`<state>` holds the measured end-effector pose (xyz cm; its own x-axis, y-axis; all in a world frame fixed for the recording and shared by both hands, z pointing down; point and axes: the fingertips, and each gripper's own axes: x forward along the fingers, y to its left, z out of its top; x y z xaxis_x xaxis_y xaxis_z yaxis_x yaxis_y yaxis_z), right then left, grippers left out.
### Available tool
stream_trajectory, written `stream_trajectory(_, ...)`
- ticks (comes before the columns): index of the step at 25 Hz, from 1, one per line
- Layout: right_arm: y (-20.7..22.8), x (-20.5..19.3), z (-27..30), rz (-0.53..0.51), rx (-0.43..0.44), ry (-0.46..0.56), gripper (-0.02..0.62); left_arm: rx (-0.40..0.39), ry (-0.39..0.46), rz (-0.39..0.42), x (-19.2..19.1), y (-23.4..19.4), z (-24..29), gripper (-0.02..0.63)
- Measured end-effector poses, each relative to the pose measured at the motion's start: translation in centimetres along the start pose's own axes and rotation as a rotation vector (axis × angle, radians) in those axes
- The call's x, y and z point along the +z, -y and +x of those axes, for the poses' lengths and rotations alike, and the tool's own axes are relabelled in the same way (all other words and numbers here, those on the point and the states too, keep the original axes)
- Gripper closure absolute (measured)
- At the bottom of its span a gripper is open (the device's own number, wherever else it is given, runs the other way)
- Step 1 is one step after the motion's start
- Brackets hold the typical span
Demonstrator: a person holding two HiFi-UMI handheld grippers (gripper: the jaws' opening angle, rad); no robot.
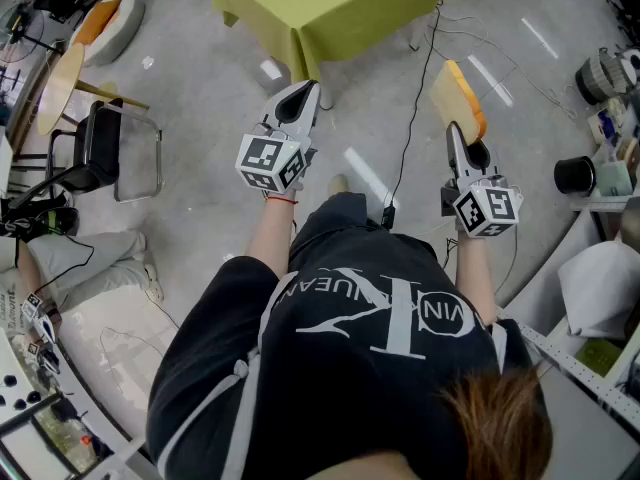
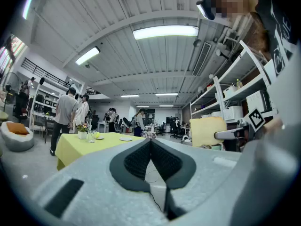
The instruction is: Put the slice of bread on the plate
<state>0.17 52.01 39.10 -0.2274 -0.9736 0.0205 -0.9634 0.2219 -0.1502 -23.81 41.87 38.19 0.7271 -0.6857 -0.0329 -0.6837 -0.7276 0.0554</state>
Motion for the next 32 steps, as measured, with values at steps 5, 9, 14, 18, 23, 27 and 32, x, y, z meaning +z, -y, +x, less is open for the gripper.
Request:
stream_trajectory(5,0.2,0.1,0.4,-0.009,-0.005,0.000,0.503,-0.003,0.001,-0.001,-0.1,-0.3,0.7,0.600)
stream_trajectory(9,0.7,0.0,0.5,-0.018,-0.003,-0.002,0.503,-0.003,0.004,-0.010,-0.3,-0.2,1.3,0.600)
stream_trajectory(14,2.0,0.0,1.5,-0.010,-0.013,-0.015,0.503,0.001,-0.014,-0.026,-0.6,-0.8,2.9,0.600)
stream_trajectory(18,3.7,-0.3,3.3,0.008,-0.019,-0.020,0.502,-0.007,-0.036,-0.031,-1.2,-1.6,5.4,0.600)
stream_trajectory(23,5.7,-0.7,7.0,0.035,-0.039,-0.017,0.500,-0.038,-0.056,-0.045,-2.4,-4.1,10.1,0.600)
stream_trajectory(27,8.2,0.3,11.9,0.038,-0.039,-0.005,0.499,-0.059,-0.039,-0.024,-1.3,-6.8,15.3,0.600)
stream_trajectory(32,10.0,1.1,18.4,0.041,-0.039,-0.010,0.499,-0.042,-0.052,-0.045,-1.7,-11.6,20.2,0.600)
